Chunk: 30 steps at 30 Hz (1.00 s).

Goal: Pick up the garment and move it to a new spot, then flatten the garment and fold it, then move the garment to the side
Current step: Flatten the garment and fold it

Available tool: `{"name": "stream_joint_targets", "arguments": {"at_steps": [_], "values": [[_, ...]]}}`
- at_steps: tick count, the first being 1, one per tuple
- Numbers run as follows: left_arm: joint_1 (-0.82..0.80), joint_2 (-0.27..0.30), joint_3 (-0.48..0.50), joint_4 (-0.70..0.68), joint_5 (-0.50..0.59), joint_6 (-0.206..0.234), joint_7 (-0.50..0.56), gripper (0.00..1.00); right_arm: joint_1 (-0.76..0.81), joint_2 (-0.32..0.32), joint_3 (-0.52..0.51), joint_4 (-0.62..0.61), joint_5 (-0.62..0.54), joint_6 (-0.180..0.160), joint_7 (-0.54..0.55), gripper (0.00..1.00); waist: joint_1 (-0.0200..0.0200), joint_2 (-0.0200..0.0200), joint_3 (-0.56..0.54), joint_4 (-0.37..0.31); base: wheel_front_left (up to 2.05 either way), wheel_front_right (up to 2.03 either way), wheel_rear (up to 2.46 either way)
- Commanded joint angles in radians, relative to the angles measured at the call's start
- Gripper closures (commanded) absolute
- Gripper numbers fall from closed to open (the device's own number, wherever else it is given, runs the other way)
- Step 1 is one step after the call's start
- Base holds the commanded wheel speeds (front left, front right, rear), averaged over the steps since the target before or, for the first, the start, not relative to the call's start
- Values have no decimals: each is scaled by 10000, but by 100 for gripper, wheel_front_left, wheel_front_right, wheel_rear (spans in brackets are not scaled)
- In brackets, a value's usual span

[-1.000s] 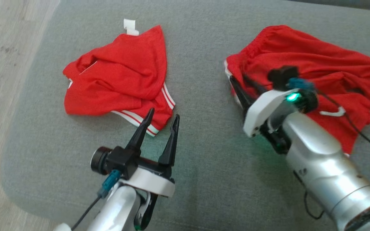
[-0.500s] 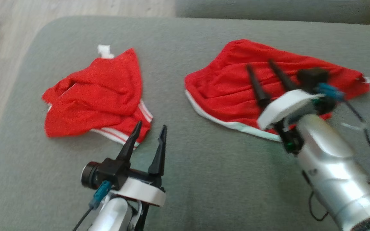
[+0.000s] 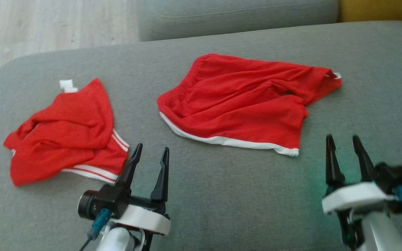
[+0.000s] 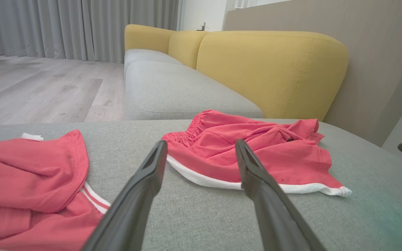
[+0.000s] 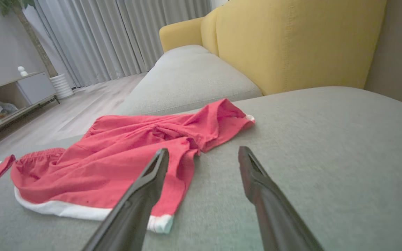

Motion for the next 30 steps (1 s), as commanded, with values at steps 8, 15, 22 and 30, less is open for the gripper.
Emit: {"name": "stream_joint_targets", "arguments": {"at_steps": [8, 15, 22, 30], "values": [[-241, 23, 303, -189, 161, -140, -95, 0, 296, 31, 323, -600, 411, 65, -9, 0, 2, -1, 60, -142, 0, 0, 0], [-300, -53, 226, -114, 203, -221, -95, 0, 97, 32, 813, 76, 627, 65, 772, 0, 2, -1, 145, 303, 0, 0, 0], [-394, -102, 166, -66, 244, -260, -95, 0, -393, 33, 858, 961, 734, 65, 1023, 0, 2, -1, 364, 819, 0, 0, 0], [-571, -131, 164, 2, 289, -290, -95, 0, -1000, 33, 852, 1988, 861, 65, 865, 0, 2, -1, 659, 1297, 0, 0, 0]]}}
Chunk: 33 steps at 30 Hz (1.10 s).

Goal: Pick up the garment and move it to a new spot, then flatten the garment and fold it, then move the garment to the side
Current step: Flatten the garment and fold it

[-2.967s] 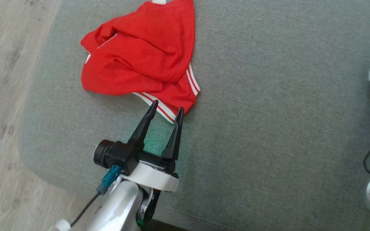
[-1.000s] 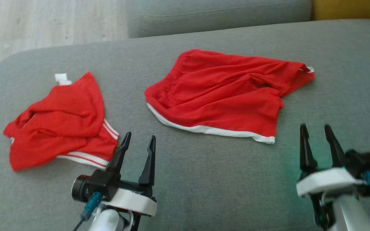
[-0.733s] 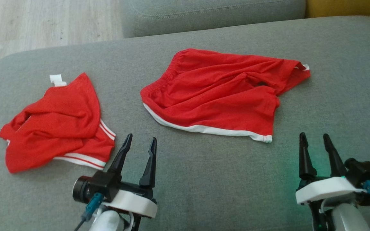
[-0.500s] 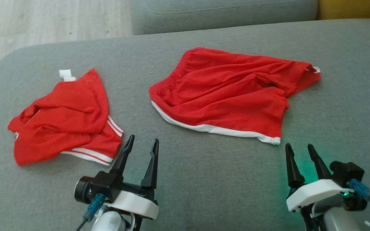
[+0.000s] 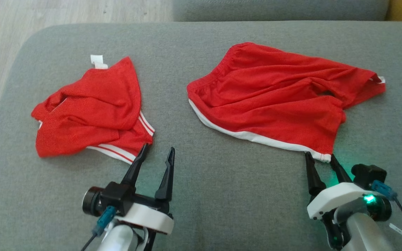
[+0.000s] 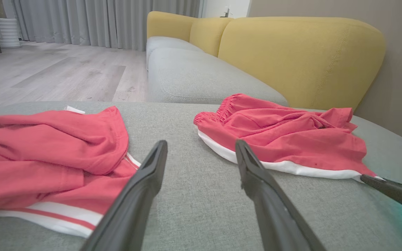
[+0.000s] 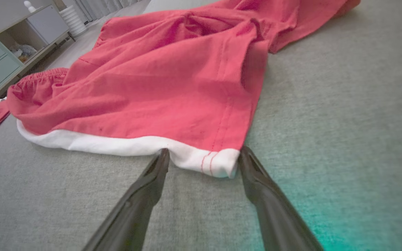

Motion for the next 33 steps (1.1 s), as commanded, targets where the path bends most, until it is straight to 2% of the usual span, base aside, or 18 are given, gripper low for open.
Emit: {"name": "stream_joint_targets", "arguments": {"at_steps": [1, 4, 5, 6, 7, 13, 24, 28, 33], "values": [[-434, -15, 310, -247, 89, -10, -95, 0, -321, -40, 278, -125, 0, 65, -153, 0, -1, 0, 52, 62, 0, 0, 0], [-446, -11, 347, -243, 103, -15, -95, 0, -450, -40, 338, 131, 29, 65, -236, 0, -1, 0, 80, 89, 0, 0, 0], [-449, -7, 363, -243, 106, -16, -95, 0, -488, -40, 369, 204, 50, 65, -262, 11, -1, 0, 84, 83, 0, 0, 0], [-452, -5, 380, -240, 110, -12, -95, 0, -523, -40, 406, 270, 76, 65, -285, 58, -1, 0, 84, 74, 0, 0, 0], [-455, -3, 398, -239, 115, -3, -95, 0, -565, -40, 458, 316, 80, 65, -328, 100, -1, 0, 88, 54, 0, 0, 0], [-422, 13, 490, -232, 128, 21, -95, 0, -739, -40, 123, 383, -335, 65, -652, 100, -1, 0, -16, -224, 0, 0, 0], [-474, 89, 464, -251, 210, -85, -95, 0, -474, -39, -1984, -263, -1712, 65, -473, 100, -1, 0, -91, -1080, 0, 0, 0], [-741, 138, 320, -110, 243, -232, -86, 0, -392, -39, -2422, -621, -2021, 65, -175, 100, -1, 0, 93, -1444, 0, 0, 0], [-1259, 253, 15, 180, 480, -395, 64, 0, -450, -39, -2504, -883, -2085, 65, -48, 100, -1, 0, 393, -1721, 0, 0, 0]]}}
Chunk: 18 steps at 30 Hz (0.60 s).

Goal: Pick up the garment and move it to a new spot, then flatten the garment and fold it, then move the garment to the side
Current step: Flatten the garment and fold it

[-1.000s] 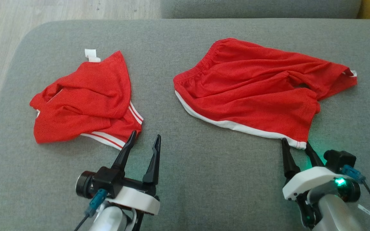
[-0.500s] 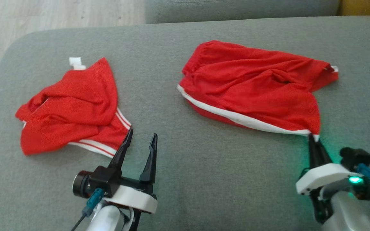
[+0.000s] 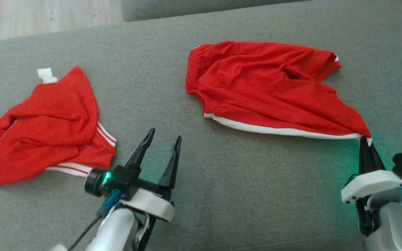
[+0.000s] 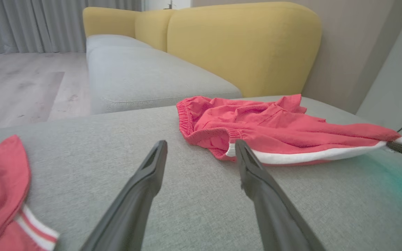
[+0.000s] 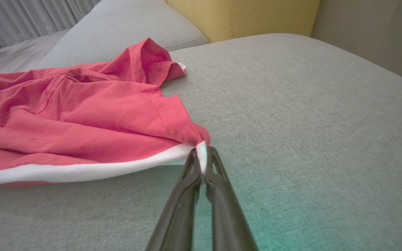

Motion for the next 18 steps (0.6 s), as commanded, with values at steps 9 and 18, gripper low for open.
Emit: {"name": "stream_joint_targets", "arguments": {"at_steps": [9, 18], "values": [[-2035, 580, -1031, 889, 580, -625, 852, 0, -394, -53, 258, -622, -80, 65, 37, 100, 0, 0, 803, -415, 0, 0, 0], [-3671, 549, -2401, 2143, 197, -748, 954, 0, -759, -53, 758, -592, 214, 65, -72, 100, 0, 0, 1413, -822, 0, 0, 0]]}}
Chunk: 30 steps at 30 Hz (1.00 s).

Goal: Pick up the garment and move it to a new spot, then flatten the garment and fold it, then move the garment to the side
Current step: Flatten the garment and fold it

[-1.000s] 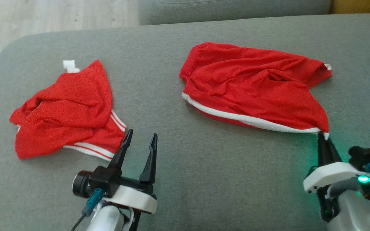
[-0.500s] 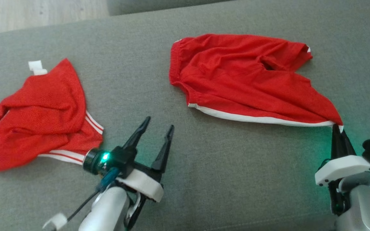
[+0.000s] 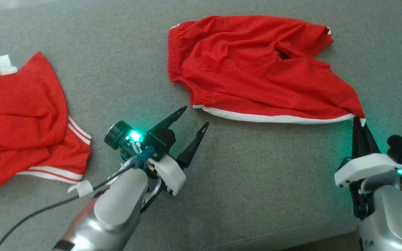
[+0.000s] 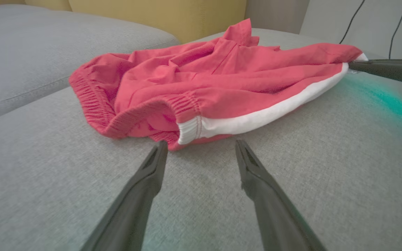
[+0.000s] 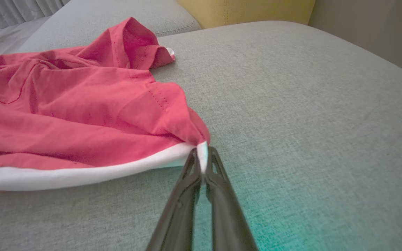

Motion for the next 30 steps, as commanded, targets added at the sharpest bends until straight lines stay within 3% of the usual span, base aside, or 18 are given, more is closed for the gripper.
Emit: {"name": "stream_joint_targets", "arguments": {"at_steps": [1, 18, 19, 20, 30], "values": [[-535, 129, 125, -85, -130, -53, -99, 0, -232, -57, 324, -251, 70, 65, -153, 100, -2, 0, 145, -137, 0, 0, 0], [-1769, 75, -1090, 1176, -990, -56, -936, 0, -489, -56, 739, 34, 193, 65, -319, 100, -2, 0, 379, -260, 0, 0, 0], [-1798, 74, -1138, 1215, -1015, -56, -963, 55, -499, -56, 763, 47, 198, 65, -327, 100, -2, 0, 379, -265, 0, 0, 0], [-1823, 72, -1192, 1244, -1044, -56, -988, 100, -507, -56, 780, 58, 202, 65, -334, 100, -2, 0, 377, -269, 0, 0, 0], [-1682, 207, -1564, 1378, -1369, -57, -1147, 100, -460, -56, 616, -81, -24, 65, -472, 100, -2, 0, -143, -43, 0, 0, 0]]}}
